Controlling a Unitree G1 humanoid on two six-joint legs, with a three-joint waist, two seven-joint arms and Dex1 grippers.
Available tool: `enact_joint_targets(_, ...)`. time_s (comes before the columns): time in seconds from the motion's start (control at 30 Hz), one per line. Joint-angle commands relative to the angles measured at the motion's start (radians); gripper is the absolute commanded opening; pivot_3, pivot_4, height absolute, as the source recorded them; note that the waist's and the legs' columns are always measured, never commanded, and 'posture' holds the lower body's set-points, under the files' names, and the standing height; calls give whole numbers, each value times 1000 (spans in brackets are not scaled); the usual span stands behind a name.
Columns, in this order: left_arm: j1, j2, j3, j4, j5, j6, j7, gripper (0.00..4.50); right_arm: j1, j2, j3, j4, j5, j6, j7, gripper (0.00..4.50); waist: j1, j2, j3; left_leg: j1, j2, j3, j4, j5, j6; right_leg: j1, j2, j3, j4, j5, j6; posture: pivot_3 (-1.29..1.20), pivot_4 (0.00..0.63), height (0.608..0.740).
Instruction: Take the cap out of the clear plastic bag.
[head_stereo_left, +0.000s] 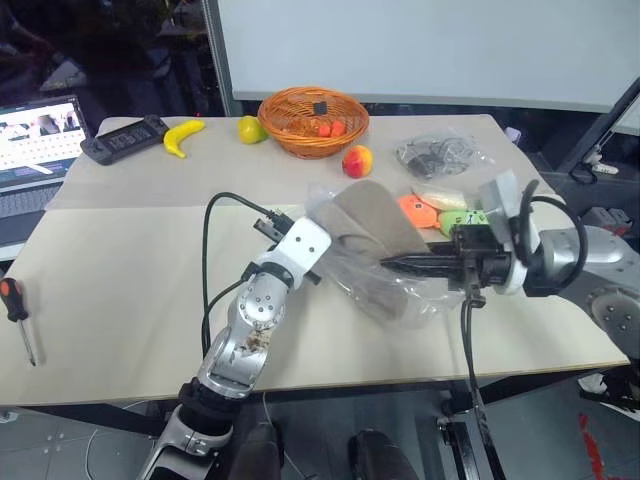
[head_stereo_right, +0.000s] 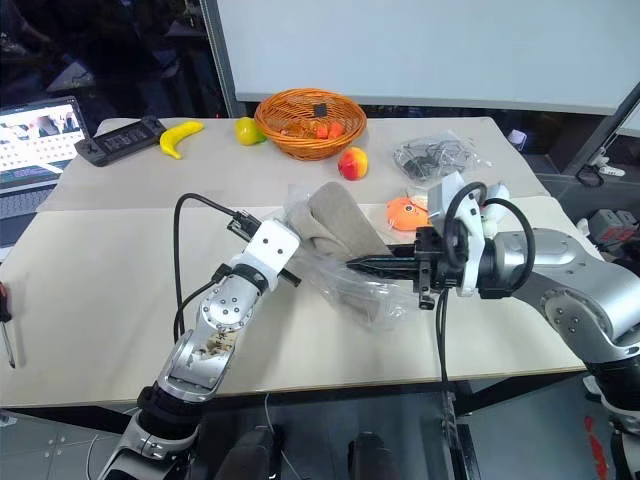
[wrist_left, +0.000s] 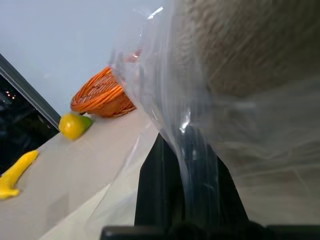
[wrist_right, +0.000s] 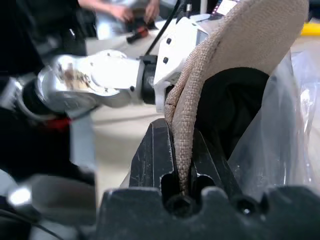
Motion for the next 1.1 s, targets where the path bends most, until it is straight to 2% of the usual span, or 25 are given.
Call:
enact_joint_targets(0.03,17,21,68,55,33,55,34,0,-115,82,30,40,-234,-46,-117,34,-5,1,0,0,0,0,0,0,0,-1,0,0,1,0,0,0,150,740)
enact_joint_targets(0.07,17,21,69,56,34,55,34,0,-128,90,70,60,-350,-74,-136,34,-6,1,0,-1,0,0,0,0,0,-2,1,1,1,0,0,0,150,740)
enact_joint_targets(0.13,16,20,72,58,35,56,34,0,-181,183,70,143,-448,-75,-273,34,-4,2,0,-1,0,0,0,0,0,-3,0,0,2,0,0,0,150,740)
enact_joint_targets(0.27,17,18,75,58,37,58,34,0,-229,342,1,152,-454,-34,-382,34,6,1,0,-2,0,0,0,0,0,-4,0,0,1,0,0,0,150,740)
enact_joint_targets(0.33,19,17,77,58,38,59,35,0,-236,395,-44,93,-354,31,-380,34,6,2,0,-4,0,0,0,0,0,-5,0,0,1,0,0,0,150,740)
enact_joint_targets(0.4,21,15,78,57,40,61,35,0,-234,414,-116,26,-130,147,-341,34,10,2,0,-7,0,0,-1,0,0,-7,0,-1,0,0,0,0,150,740)
enact_joint_targets(0.43,21,13,78,56,41,61,36,0,-227,397,-166,-8,19,195,-288,34,12,2,0,-8,0,0,-1,0,0,-7,0,-1,0,0,0,0,150,740)
enact_joint_targets(0.5,24,12,79,54,41,61,37,0,-223,361,-246,-22,212,273,-234,34,18,2,1,-8,-1,0,-1,0,0,-7,-1,-1,0,0,0,0,150,740)
enact_joint_targets(0.57,26,11,79,53,41,60,37,0,-230,325,-299,18,328,340,-227,34,23,2,1,-8,-1,0,0,0,0,-6,-2,-2,0,0,0,0,150,740)
enact_joint_targets(0.67,29,12,80,55,41,57,38,0,-244,301,-344,107,383,379,-242,34,19,2,1,-4,-1,0,0,0,0,-2,-1,-2,0,0,0,0,150,740)
enact_joint_targets(0.8,31,10,82,54,42,54,40,0,-312,364,-418,280,433,340,-364,34,1,2,0,-2,0,0,0,1,1,-2,0,-1,1,1,-1,0,150,740)
enact_joint_targets(0.97,43,18,83,41,48,55,38,0,-412,447,-572,475,562,263,-539,34,2,3,1,-4,0,0,-1,1,1,-4,0,0,1,1,0,0,150,740)
enact_joint_targets(1.03,60,47,98,34,52,39,35,0,-440,475,-618,541,575,224,-616,34,4,3,1,-5,0,0,-2,1,2,-4,0,0,0,1,0,0,150,740)
enact_joint_targets(1.1,82,140,102,41,99,-37,39,0,-454,508,-654,587,584,188,-693,34,4,3,1,-5,0,1,-3,1,2,-5,0,0,-1,1,0,0,150,740)
